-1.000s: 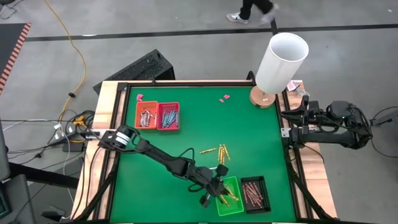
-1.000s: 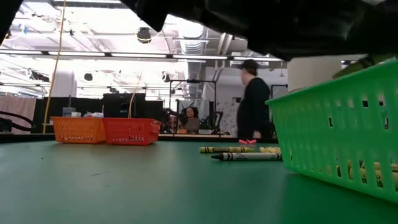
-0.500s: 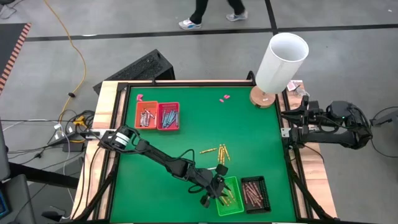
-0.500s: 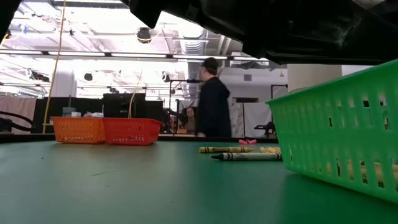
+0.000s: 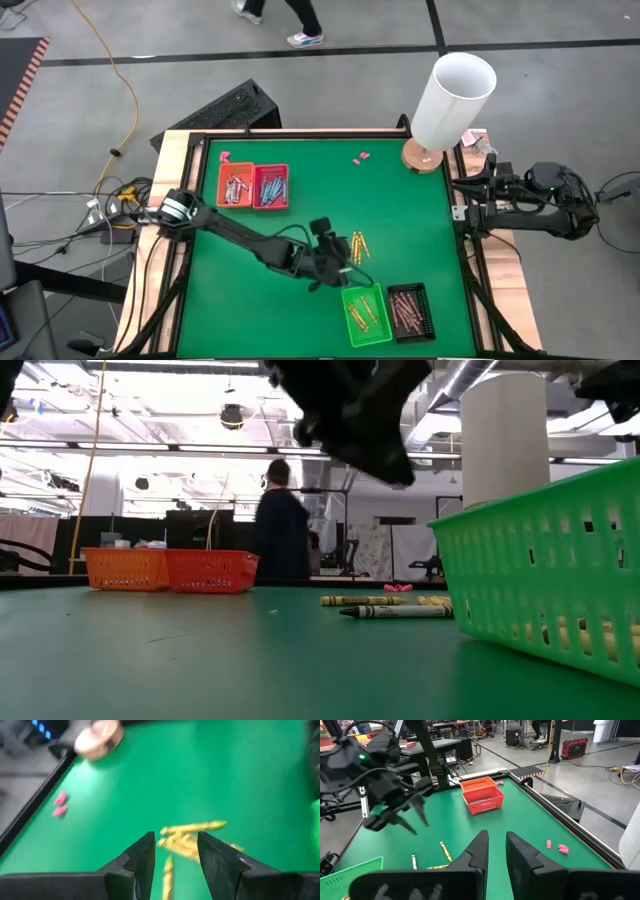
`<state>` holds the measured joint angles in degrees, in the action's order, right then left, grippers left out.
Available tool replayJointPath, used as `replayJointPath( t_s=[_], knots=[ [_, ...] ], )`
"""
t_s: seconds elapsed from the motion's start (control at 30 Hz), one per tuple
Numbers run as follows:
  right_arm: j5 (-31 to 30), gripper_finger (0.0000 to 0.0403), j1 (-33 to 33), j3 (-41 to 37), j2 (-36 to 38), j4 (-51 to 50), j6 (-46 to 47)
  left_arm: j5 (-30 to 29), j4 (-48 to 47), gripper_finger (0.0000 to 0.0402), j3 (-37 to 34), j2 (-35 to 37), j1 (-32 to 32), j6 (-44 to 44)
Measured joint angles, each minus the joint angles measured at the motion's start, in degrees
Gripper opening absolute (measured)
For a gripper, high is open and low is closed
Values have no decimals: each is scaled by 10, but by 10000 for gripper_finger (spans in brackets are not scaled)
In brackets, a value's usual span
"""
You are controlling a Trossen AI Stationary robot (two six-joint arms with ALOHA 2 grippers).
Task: Sort crayons
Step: Put the yellow crayon into the green bin
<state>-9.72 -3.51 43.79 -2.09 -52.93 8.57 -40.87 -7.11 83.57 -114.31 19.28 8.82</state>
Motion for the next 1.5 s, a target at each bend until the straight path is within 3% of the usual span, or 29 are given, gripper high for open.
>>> replayJointPath(
  t_s=[0.13, 0.23, 0.4, 0.67, 0.93, 1.23, 1.5],
  knots=[
    [0, 68, 0, 0, 0, 0, 0, 70, -26, 137, -24, 1, -22, 24],
    [0, 68, 0, 0, 0, 0, 0, 137, 55, 137, -78, 1, -40, 25],
    [0, 68, 0, 0, 0, 0, 0, 131, 150, 137, -163, 1, -63, 37],
    [0, 68, 0, 0, 0, 0, -1, 134, 236, 137, -242, 0, -71, 44],
    [0, 68, 0, 0, 0, 0, -2, 163, 223, 119, -249, -17, -69, 69],
    [0, 68, 0, 0, 0, 0, 0, 174, 225, 14, -245, -40, -67, 100],
    [0, 68, 0, 0, 0, 0, 0, 151, 210, 12, -221, -38, -67, 97]
  ],
)
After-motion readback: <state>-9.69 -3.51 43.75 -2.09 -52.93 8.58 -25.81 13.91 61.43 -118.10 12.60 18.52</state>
